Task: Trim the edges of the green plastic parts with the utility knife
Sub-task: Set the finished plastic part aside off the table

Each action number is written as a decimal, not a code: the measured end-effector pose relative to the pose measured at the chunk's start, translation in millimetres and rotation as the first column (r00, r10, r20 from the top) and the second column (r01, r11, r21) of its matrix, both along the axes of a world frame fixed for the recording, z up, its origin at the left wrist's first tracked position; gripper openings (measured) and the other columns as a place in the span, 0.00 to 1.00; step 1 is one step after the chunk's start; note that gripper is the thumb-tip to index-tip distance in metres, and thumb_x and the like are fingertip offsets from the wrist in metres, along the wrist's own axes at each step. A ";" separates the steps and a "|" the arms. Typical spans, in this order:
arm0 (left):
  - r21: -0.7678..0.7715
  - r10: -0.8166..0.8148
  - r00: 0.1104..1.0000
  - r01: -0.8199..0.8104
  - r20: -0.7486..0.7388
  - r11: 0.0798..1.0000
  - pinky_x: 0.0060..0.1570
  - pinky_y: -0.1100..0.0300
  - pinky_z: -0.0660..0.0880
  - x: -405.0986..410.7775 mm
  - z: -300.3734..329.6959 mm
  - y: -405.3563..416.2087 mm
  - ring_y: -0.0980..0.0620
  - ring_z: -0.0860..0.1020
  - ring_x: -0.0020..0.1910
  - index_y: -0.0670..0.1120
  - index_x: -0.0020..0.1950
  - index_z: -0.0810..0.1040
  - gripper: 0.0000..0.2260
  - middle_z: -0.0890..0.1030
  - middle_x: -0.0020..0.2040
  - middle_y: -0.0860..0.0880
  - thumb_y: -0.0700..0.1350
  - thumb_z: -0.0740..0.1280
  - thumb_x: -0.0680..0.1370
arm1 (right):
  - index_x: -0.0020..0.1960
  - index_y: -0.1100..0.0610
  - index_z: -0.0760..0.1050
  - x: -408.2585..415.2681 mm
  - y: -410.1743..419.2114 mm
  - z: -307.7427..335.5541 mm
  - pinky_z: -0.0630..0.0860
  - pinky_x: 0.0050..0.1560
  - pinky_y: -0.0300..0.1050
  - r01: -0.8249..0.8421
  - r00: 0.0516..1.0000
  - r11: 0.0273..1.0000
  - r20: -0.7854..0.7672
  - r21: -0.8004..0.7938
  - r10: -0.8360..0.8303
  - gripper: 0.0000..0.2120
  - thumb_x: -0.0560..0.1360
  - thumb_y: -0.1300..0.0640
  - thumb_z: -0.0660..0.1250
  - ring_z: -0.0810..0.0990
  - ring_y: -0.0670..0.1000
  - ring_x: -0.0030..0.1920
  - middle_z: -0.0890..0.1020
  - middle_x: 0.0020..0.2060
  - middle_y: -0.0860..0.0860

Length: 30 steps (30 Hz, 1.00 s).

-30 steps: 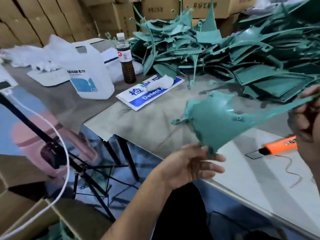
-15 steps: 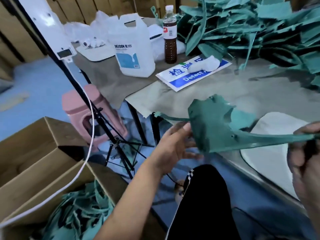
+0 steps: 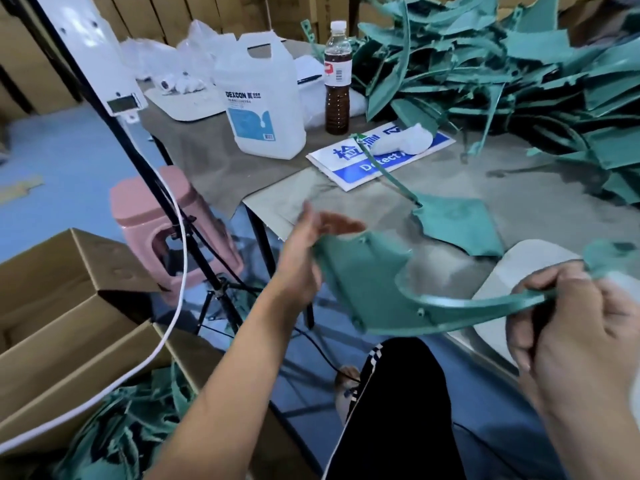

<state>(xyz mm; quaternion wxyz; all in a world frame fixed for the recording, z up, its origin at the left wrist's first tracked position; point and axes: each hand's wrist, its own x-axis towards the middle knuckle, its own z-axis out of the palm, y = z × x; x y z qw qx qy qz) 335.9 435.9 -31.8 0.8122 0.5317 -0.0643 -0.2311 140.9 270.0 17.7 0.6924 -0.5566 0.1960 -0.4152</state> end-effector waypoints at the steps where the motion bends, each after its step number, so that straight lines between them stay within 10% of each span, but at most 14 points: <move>1: -0.027 0.048 0.998 -0.049 -0.035 0.998 0.47 0.52 0.78 -9.5 -15.0 27.7 0.46 0.83 0.46 0.44 0.47 0.83 0.29 0.85 0.48 0.42 0.64 0.53 0.84 | 0.32 0.53 0.74 3.2 10.7 -2.7 0.58 0.20 0.30 -0.042 0.999 0.999 -0.020 0.016 0.043 0.23 0.84 0.58 0.55 0.59 0.50 0.13 0.67 0.18 0.54; 5: -0.087 0.144 0.950 -0.174 -0.276 0.981 0.62 0.43 0.77 -65.3 -90.5 134.3 0.40 0.81 0.61 0.43 0.68 0.77 0.22 0.81 0.65 0.40 0.56 0.67 0.80 | 0.35 0.55 0.77 26.7 71.5 -32.8 0.64 0.21 0.35 -0.441 0.884 0.890 -0.116 0.116 0.453 0.18 0.81 0.51 0.61 0.65 0.51 0.16 0.72 0.21 0.56; 10: 0.211 0.421 0.707 -0.369 -0.569 0.905 0.64 0.41 0.74 -136.9 -175.6 234.3 0.35 0.78 0.63 0.37 0.74 0.73 0.23 0.78 0.68 0.35 0.44 0.64 0.80 | 0.44 0.63 0.75 57.1 173.8 -102.0 0.70 0.22 0.40 -0.694 0.446 0.589 -0.395 0.414 0.803 0.14 0.86 0.60 0.60 0.75 0.51 0.23 0.78 0.29 0.58; 15: 0.480 0.653 0.440 -0.448 -0.616 0.754 0.73 0.37 0.65 -205.6 -237.5 328.5 0.36 0.73 0.70 0.44 0.77 0.69 0.22 0.75 0.72 0.39 0.45 0.63 0.84 | 0.44 0.64 0.73 49.3 246.7 -186.7 0.75 0.26 0.42 -0.560 0.030 0.418 -0.487 0.715 0.873 0.12 0.86 0.64 0.59 0.75 0.53 0.28 0.78 0.28 0.57; 20: 0.727 0.807 0.289 -0.351 -0.515 0.590 0.68 0.35 0.70 -254.1 -273.4 383.5 0.30 0.75 0.66 0.37 0.75 0.70 0.22 0.75 0.69 0.31 0.44 0.66 0.82 | 0.57 0.62 0.71 33.5 288.2 -240.6 0.78 0.31 0.46 -0.689 -0.367 0.298 -0.673 0.660 0.642 0.09 0.85 0.55 0.63 0.77 0.52 0.30 0.78 0.45 0.60; 23: 0.946 0.949 0.147 -0.128 -0.280 0.299 0.72 0.42 0.67 -265.3 -282.3 394.8 0.32 0.66 0.74 0.42 0.81 0.60 0.37 0.65 0.77 0.32 0.48 0.74 0.78 | 0.52 0.58 0.71 30.0 290.6 -256.5 0.77 0.30 0.44 -0.743 -0.390 0.237 -0.693 0.626 0.606 0.09 0.85 0.52 0.64 0.78 0.50 0.28 0.78 0.44 0.58; 26: 0.966 0.974 0.130 -0.156 -0.185 0.205 0.70 0.44 0.68 -252.6 -279.1 373.2 0.33 0.69 0.71 0.41 0.79 0.64 0.32 0.69 0.74 0.34 0.50 0.71 0.79 | 0.44 0.57 0.72 33.2 279.2 -258.5 0.76 0.33 0.45 -0.773 -0.290 0.288 -0.718 0.566 0.632 0.13 0.85 0.51 0.64 0.78 0.51 0.29 0.78 0.40 0.57; 30: 0.860 0.859 0.499 -0.483 0.116 0.165 0.51 0.53 0.71 -208.0 -251.4 292.4 0.40 0.79 0.56 0.45 0.61 0.76 0.08 0.82 0.57 0.42 0.41 0.68 0.81 | 0.43 0.55 0.77 48.9 254.0 -227.5 0.82 0.44 0.52 -0.856 0.077 0.452 -0.803 0.251 0.591 0.10 0.82 0.55 0.66 0.83 0.54 0.39 0.83 0.39 0.52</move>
